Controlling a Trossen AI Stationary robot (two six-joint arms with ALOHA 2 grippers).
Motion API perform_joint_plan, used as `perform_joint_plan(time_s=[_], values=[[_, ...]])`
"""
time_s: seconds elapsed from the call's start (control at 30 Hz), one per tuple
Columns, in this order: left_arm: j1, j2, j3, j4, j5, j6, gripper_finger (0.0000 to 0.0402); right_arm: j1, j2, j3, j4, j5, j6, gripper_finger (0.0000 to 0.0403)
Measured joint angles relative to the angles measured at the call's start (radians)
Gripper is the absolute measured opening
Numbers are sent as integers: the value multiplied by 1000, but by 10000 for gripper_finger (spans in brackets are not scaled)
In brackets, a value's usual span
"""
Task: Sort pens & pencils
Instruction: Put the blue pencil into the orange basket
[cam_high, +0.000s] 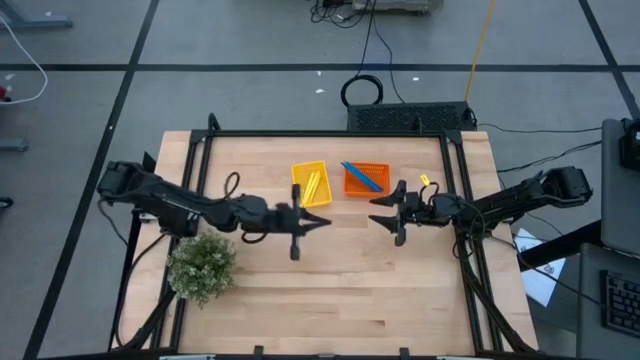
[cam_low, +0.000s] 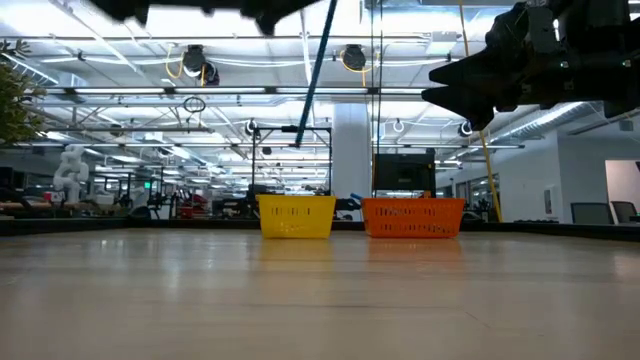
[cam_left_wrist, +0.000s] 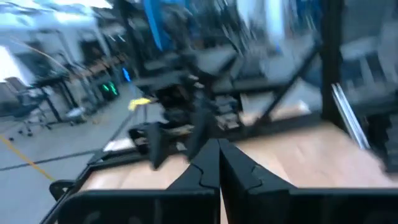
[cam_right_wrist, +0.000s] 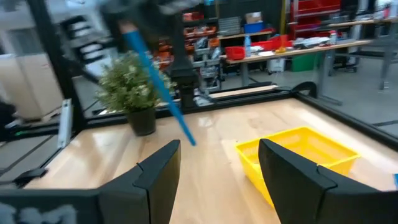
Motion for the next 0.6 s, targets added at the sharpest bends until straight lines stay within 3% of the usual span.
perform_joint_plan(time_s=[0.13,0.27,0.47,0.6], values=[[26,0,-197,351,0,-102,0,1,0,0,-10,-88,-13,206],[29,0,-314,550,-1,-173,0,16,0,0,-10,-116,-31,206],[27,-1,-328,608,-8,-198,0,32,7,1,-31,-114,-43,206],[28,-1,-307,598,-8,-199,0,58,84,39,-36,-84,-64,206]])
